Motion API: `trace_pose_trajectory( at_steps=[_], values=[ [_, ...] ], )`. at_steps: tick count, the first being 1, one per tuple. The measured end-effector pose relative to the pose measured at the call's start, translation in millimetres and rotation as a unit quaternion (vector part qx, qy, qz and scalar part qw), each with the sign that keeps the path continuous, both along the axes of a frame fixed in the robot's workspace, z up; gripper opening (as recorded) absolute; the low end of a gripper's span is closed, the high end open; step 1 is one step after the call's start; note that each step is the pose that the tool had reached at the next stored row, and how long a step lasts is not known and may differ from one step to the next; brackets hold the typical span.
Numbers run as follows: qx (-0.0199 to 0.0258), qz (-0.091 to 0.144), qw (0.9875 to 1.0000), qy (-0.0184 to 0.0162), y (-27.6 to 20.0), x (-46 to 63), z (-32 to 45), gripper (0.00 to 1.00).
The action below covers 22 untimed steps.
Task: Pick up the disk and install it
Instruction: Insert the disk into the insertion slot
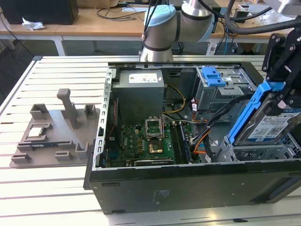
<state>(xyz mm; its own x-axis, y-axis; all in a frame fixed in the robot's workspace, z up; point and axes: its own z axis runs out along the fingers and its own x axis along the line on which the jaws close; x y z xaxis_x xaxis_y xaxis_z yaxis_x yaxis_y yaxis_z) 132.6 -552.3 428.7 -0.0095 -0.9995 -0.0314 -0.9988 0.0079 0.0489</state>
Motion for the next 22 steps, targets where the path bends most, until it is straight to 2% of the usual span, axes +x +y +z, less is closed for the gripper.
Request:
trace_pose_trajectory(
  at_steps=[4,9,14,15,22],
  values=[
    [0.0,0.0,1.0,0.0001,0.0,0.0,-12.0,0.37],
    [0.0,0.0,1.0,0.0003,0.0,0.0,-23.5,0.37],
    [-0.0002,0.0,1.0,0.0003,0.0,0.0,-25.9,0.38],
    [-0.0001,0.0,1.0,0.0003,0.0,0.0,-26.3,0.44],
    [0.0,0.0,1.0,0.0003,0.0,0.0,-27.7,0.44]
  ],
)
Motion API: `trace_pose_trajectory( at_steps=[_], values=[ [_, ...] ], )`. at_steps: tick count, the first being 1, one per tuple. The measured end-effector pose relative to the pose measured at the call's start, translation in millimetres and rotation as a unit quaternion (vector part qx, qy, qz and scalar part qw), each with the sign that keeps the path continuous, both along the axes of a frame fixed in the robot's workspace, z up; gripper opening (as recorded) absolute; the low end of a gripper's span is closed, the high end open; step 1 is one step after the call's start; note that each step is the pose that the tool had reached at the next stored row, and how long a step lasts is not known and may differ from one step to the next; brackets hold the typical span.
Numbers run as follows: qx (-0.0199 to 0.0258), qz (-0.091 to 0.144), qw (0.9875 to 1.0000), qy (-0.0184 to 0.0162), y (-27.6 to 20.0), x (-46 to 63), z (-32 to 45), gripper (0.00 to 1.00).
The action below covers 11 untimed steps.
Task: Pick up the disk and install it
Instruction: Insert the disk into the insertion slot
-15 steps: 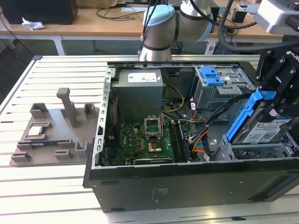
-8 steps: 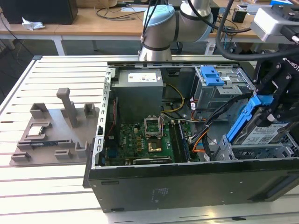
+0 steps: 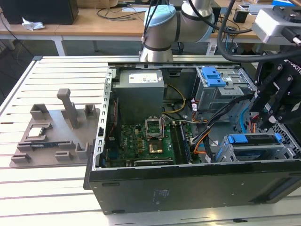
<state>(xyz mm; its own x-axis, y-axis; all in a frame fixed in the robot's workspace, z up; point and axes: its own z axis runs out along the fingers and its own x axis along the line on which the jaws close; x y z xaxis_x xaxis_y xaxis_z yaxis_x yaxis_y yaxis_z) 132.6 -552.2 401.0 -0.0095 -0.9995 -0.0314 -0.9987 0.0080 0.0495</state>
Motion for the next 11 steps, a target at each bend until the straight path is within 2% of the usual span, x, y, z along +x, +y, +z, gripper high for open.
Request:
trace_pose_trajectory(
  at_steps=[2,3,6,11],
  values=[
    [0.0,0.0,1.0,0.0,0.0,0.0,-0.5,0.43],
    [0.0,0.0,1.0,0.0,0.0,0.0,-0.9,0.3],
    [0.0,0.0,1.0,0.0,0.0,0.0,-1.6,0.12],
    [0.0,0.0,1.0,0.0,0.0,0.0,-2.9,0.11]
  ],
)
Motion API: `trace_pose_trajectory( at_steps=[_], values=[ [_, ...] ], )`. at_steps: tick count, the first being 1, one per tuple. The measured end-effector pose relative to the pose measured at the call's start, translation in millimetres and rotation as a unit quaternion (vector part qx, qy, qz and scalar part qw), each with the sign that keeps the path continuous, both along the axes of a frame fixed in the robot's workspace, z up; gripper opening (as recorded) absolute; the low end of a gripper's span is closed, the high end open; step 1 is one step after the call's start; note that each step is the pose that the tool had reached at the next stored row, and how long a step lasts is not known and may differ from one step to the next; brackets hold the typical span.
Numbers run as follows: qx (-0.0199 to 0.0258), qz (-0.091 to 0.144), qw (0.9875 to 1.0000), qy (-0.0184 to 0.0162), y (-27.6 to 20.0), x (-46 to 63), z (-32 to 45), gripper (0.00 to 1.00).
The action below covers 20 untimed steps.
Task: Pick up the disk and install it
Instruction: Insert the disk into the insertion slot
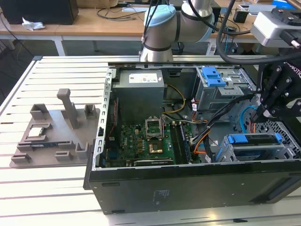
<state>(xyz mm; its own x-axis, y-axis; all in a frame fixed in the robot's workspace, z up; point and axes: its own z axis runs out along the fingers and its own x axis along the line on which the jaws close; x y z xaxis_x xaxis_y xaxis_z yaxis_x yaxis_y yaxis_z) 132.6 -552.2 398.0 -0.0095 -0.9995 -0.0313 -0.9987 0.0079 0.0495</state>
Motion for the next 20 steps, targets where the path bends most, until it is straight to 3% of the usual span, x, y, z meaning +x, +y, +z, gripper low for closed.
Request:
trace_pose_trajectory(
  at_steps=[2,7,10,13,16,20],
  values=[
    [0.0001,0.0,1.0,0.0001,0.1,1.1,-0.3,0.11],
    [0.0,0.0,1.0,0.0041,2.5,26.0,-0.3,0.11],
    [0.0,0.0,1.0,0.0086,4.1,45.5,-1.1,0.11],
    [0.0001,0.0,1.0,0.0099,4.2,54.6,-2.1,0.11],
    [0.0,-0.001,0.9999,0.0102,4.2,57.2,-3.4,0.11],
    [0.0002,-0.031,0.9995,0.0102,4.3,57.5,-4.9,0.11]
  ],
)
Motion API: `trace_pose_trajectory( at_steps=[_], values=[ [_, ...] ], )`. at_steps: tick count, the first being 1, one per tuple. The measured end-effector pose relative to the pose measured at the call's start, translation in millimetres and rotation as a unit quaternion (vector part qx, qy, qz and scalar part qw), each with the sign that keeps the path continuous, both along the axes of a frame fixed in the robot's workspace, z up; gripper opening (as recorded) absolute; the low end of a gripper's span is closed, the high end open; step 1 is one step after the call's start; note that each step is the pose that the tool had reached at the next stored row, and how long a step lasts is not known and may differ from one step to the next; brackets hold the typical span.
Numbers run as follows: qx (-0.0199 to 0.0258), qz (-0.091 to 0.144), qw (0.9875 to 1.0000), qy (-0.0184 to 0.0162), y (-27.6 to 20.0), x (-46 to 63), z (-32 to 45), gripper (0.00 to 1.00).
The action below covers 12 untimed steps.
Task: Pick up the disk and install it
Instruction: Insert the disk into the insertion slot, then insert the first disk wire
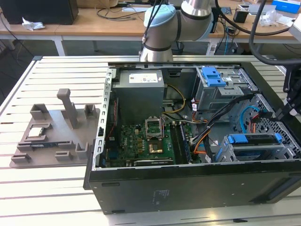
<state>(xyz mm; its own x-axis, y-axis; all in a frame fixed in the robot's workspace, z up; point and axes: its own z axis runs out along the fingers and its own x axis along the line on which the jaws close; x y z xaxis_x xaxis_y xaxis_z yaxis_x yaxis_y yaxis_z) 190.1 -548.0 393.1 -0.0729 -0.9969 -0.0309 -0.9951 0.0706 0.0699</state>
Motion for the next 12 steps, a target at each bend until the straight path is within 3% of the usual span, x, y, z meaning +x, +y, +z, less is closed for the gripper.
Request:
trace_pose_trajectory(
  at_steps=[12],
  values=[
    [0.0,0.0,1.0,0.0,0.0,-0.1,0.0,0.11]
  ],
)
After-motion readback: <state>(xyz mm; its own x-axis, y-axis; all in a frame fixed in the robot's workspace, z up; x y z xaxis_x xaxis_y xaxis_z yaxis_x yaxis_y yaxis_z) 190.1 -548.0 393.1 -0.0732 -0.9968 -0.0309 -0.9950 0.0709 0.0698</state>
